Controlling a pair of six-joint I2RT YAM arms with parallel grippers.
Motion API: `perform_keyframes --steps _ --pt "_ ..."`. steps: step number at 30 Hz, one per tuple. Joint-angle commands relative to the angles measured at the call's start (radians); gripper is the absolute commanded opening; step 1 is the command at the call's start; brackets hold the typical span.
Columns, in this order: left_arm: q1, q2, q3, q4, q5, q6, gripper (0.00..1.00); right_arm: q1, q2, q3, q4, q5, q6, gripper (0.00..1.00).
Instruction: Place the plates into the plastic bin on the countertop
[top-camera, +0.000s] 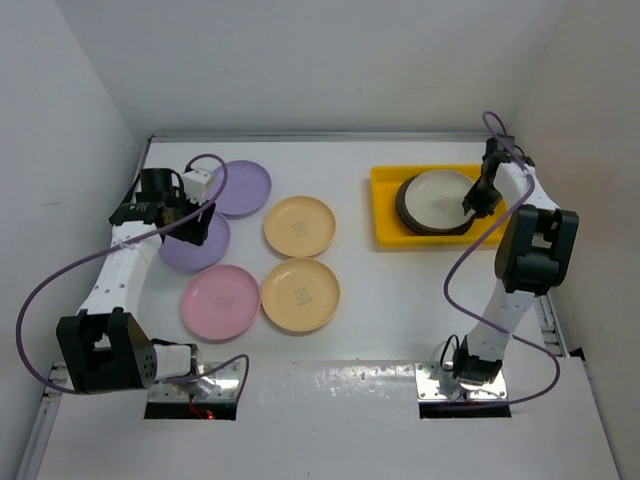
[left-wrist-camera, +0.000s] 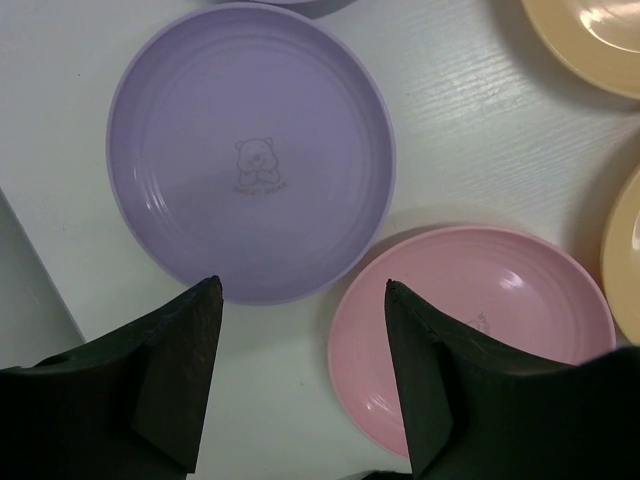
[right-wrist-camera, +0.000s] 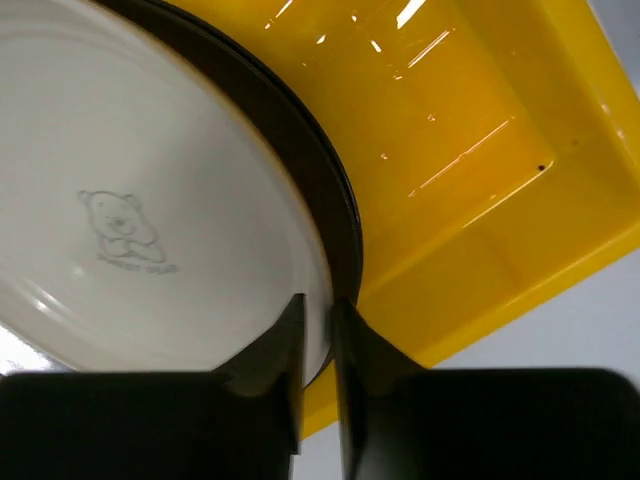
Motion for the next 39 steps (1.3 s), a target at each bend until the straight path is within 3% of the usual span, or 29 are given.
perform_keyframes --steps 1,3,4,7,11,12,13,14,15,16,19,22,25,26,32,33,37,39 --pt "0.012 0.012 0.036 0.018 -0.002 0.003 0.68 0.003 0.002 0.06 0.044 -0.092 -0.071 0.25" --pt "0.012 0.021 0.046 0.018 -0.002 0.003 0.69 0.003 0.021 0.08 -0.013 -0.051 -0.072 0.45" --pt "0.012 0.021 0.059 0.018 -0.002 0.003 0.69 0.006 0.025 0.091 -0.06 -0.03 -0.081 0.64" --pt "0.012 0.021 0.068 0.018 -0.002 0.003 0.7 0.031 -0.017 0.088 -0.08 0.009 -0.124 0.77" --pt "0.022 0.021 0.08 0.018 0.007 0.003 0.73 0.176 -0.16 0.015 -0.085 0.147 -0.203 0.79" --pt "0.023 0.021 0.08 0.018 0.016 -0.006 0.73 0.277 -0.267 -0.054 -0.07 0.139 -0.212 0.79" --pt "0.039 0.021 0.08 0.018 0.016 -0.006 0.74 0.381 -0.304 -0.094 -0.024 0.121 -0.224 0.76" --pt "0.064 0.021 0.061 0.018 0.002 -0.006 0.74 0.428 -0.333 -0.228 0.037 -0.033 -0.239 0.73" --pt "0.079 0.041 0.06 0.018 -0.013 -0.006 0.74 0.582 -0.39 -0.272 0.103 -0.104 -0.241 0.7" --pt "0.096 0.053 0.06 -0.006 -0.031 -0.006 0.74 0.633 -0.395 -0.305 0.126 -0.197 -0.232 0.7" --pt "0.176 0.088 0.06 -0.074 -0.047 0.018 0.72 0.869 -0.306 -0.357 0.176 -0.225 -0.158 0.76" --pt "0.227 0.078 0.018 -0.102 -0.019 0.048 0.72 0.934 -0.153 -0.308 0.174 -0.188 -0.123 0.76" --pt "0.246 0.047 -0.041 -0.102 -0.009 0.083 0.72 0.988 -0.082 -0.293 0.197 -0.152 -0.1 0.64" --pt "0.247 0.035 -0.052 -0.102 -0.009 0.095 0.72 0.997 -0.073 -0.293 0.196 -0.145 -0.091 0.49" --pt "0.322 0.024 -0.088 -0.091 -0.009 0.126 0.73 0.991 -0.083 -0.342 0.206 -0.092 -0.084 0.14" --pt "0.322 0.035 -0.088 -0.091 0.005 0.126 0.73 0.99 -0.096 -0.34 0.193 -0.089 -0.091 0.0" --pt "0.346 0.061 -0.024 -0.082 0.034 0.126 0.73 0.984 -0.214 -0.329 0.134 -0.091 -0.188 0.0" --pt "0.357 0.085 -0.006 -0.071 0.034 0.126 0.73 0.944 -0.366 -0.329 0.111 -0.068 -0.2 0.0"
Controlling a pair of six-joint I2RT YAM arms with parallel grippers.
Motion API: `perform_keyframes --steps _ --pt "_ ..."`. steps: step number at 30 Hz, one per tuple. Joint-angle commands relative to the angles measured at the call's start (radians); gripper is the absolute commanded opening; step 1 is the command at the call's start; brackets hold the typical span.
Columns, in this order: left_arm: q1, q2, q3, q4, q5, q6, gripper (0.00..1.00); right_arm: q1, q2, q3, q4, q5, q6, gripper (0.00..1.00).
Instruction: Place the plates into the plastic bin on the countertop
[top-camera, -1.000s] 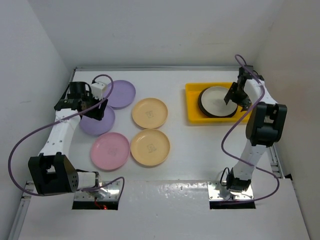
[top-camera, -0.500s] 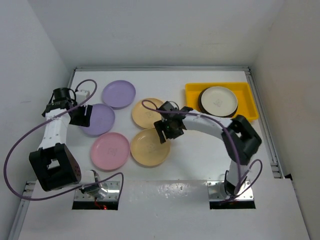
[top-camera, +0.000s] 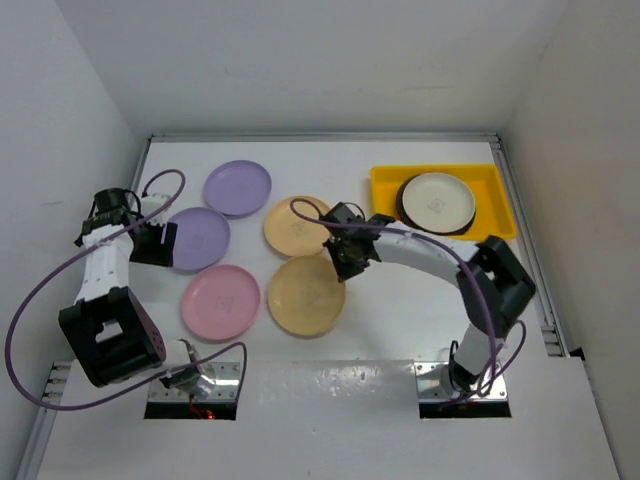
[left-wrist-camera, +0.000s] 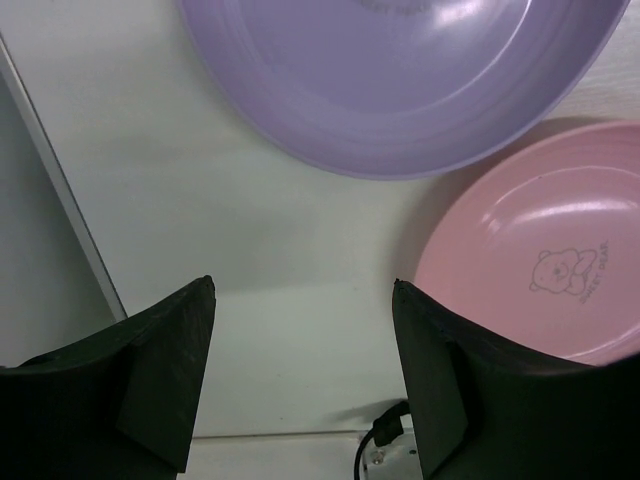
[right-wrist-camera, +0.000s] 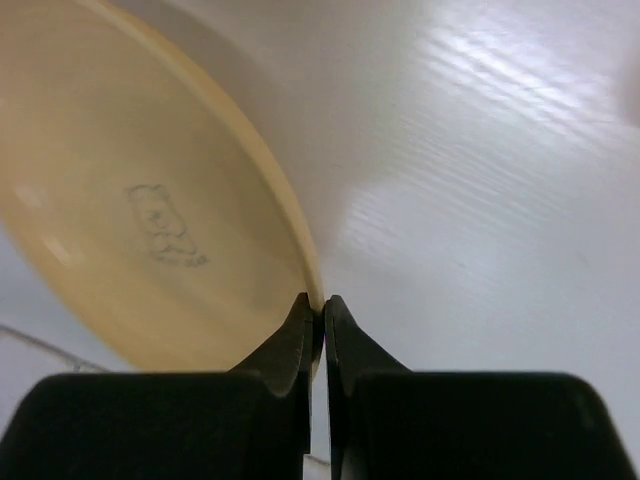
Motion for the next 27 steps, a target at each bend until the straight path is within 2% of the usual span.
perform_keyframes --steps 1,3,4,5,6,7,10,12,16,20,25,26,27 --pt "0.03 0.017 0.063 0.03 0.03 0.016 0.73 -0.108 -0.223 0.011 -0.046 0.071 -0.057 0.0" --pt "0.042 0.031 0.089 0.053 0.03 0.003 0.73 -0.211 -0.337 0.025 -0.058 0.033 -0.017 0.0" --pt "0.055 0.058 0.103 0.068 0.042 -0.013 0.73 -0.393 -0.352 0.047 -0.068 0.031 0.013 0.0" --pt "0.055 0.071 0.103 0.068 0.054 -0.026 0.73 -0.459 -0.351 0.058 -0.083 0.035 0.023 0.0" --pt "0.067 0.085 0.12 0.08 0.065 -0.035 0.73 -0.513 -0.322 0.095 -0.1 0.067 0.037 0.0" --pt "0.078 0.1 0.13 0.08 0.076 -0.056 0.74 -0.668 -0.305 0.106 -0.111 0.075 0.044 0.0" --pt "0.087 0.16 0.172 0.08 0.105 -0.079 0.76 -0.849 -0.19 0.178 -0.143 0.121 0.054 0.0" --pt "0.098 0.197 0.199 0.08 0.105 -0.09 0.76 -0.915 -0.076 0.278 -0.199 0.123 0.049 0.0" --pt "0.121 0.244 0.223 0.091 0.105 -0.09 0.76 -0.99 0.02 0.38 -0.209 0.135 0.047 0.0" --pt "0.144 0.312 0.258 0.1 0.105 -0.115 0.76 -1.01 0.1 0.414 -0.184 0.089 0.041 0.0" --pt "0.165 0.364 0.278 0.1 0.105 -0.124 0.76 -1.017 0.132 0.371 -0.117 0.005 0.038 0.01" --pt "0.174 0.378 0.278 0.1 0.105 -0.124 0.76 -1.017 0.135 0.362 -0.103 -0.017 0.037 0.03" --pt "0.174 0.391 0.278 0.1 0.105 -0.124 0.76 -1.017 0.135 0.345 -0.091 -0.018 0.034 0.18"
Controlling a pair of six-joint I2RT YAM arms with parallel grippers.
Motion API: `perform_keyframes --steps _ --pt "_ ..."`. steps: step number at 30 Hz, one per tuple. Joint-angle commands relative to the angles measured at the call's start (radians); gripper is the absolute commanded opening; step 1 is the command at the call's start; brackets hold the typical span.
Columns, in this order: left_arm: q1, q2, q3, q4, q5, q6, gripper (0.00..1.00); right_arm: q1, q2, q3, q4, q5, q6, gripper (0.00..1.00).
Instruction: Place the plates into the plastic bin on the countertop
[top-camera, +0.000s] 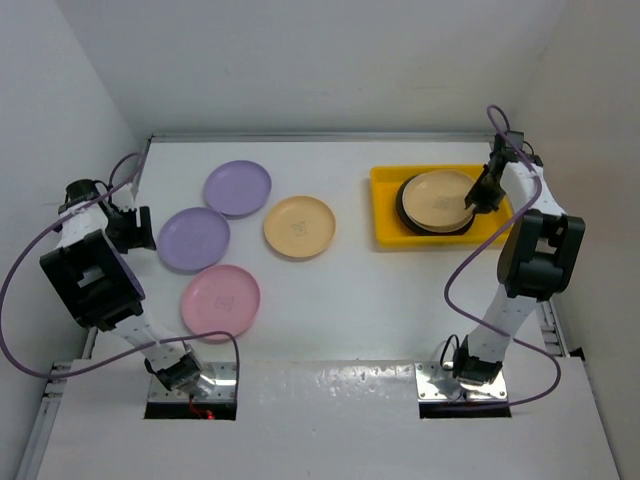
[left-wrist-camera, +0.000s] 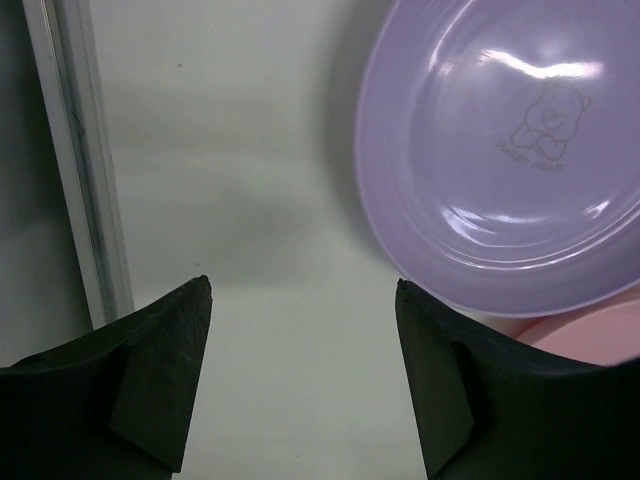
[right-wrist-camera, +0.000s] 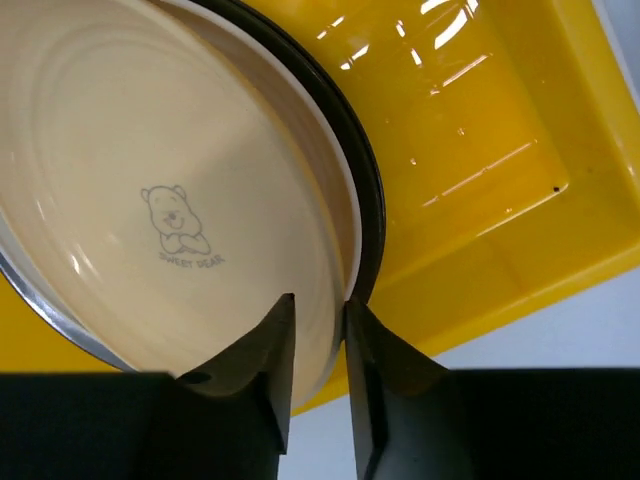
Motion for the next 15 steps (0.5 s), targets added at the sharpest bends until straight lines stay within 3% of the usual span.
perform_keyframes --steps 1,5,10,13,15 --pt "0.013 0.019 0.035 0.019 0.018 -0.013 0.76 -0.005 0.0 -0.011 0.082 -0.074 -0.01 0.28" --pt "0.013 0.076 0.035 0.052 0.018 -0.027 0.78 0.012 0.049 -0.007 0.035 -0.009 -0.048 0.67" --pt "0.002 0.172 0.093 0.052 0.1 -0.068 0.79 0.043 0.054 0.027 -0.045 0.125 -0.117 0.77" --pt "-0.024 0.205 0.113 0.052 0.174 -0.068 0.79 0.07 -0.019 0.012 -0.032 0.172 -0.142 0.77" --pt "-0.059 0.25 0.113 0.061 0.127 -0.068 0.76 0.09 -0.062 0.012 -0.032 0.187 -0.151 0.77"
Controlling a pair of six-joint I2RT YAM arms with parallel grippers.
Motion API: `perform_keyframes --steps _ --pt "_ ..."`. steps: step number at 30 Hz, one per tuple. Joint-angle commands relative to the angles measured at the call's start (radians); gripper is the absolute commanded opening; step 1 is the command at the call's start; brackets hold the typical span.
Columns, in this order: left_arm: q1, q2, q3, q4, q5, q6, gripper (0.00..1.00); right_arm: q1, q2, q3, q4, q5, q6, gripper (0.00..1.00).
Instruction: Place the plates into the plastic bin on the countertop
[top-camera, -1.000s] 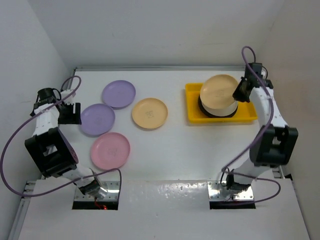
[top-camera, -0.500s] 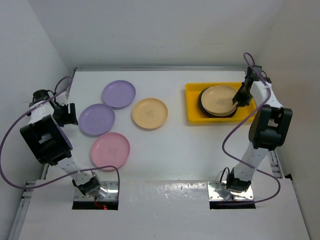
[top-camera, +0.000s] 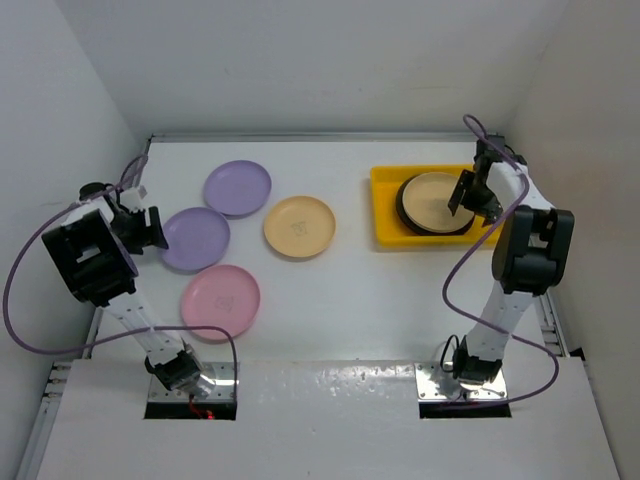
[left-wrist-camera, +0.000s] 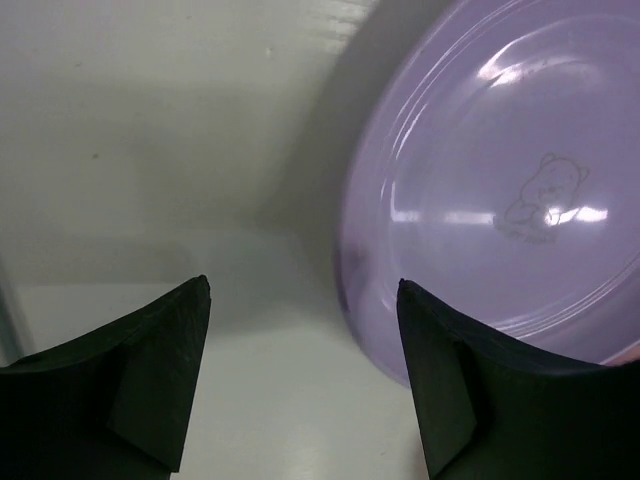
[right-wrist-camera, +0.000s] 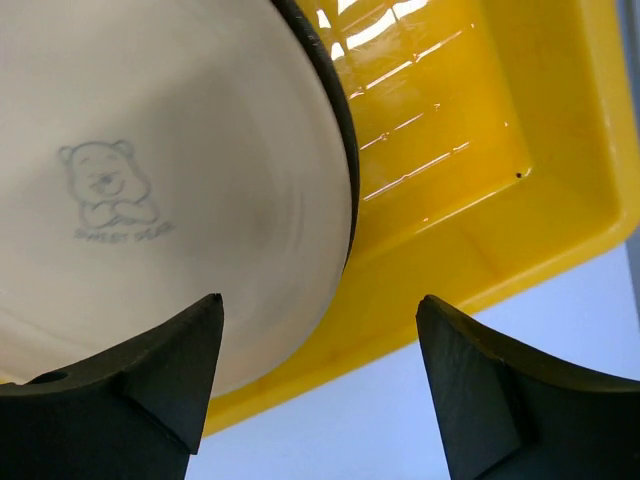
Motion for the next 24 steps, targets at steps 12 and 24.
perform_keyframes --steps 12,24 --pt "-0.087 0.053 0.089 -0.037 0.109 0.072 0.0 0.292 -0.371 -0.041 0.039 0.084 -0.134 1.0" --pt "-0.33 -0.359 0.267 -0.078 0.315 0.03 0.0 0.879 -0.208 0.228 0.224 -0.049 -0.169 0.95"
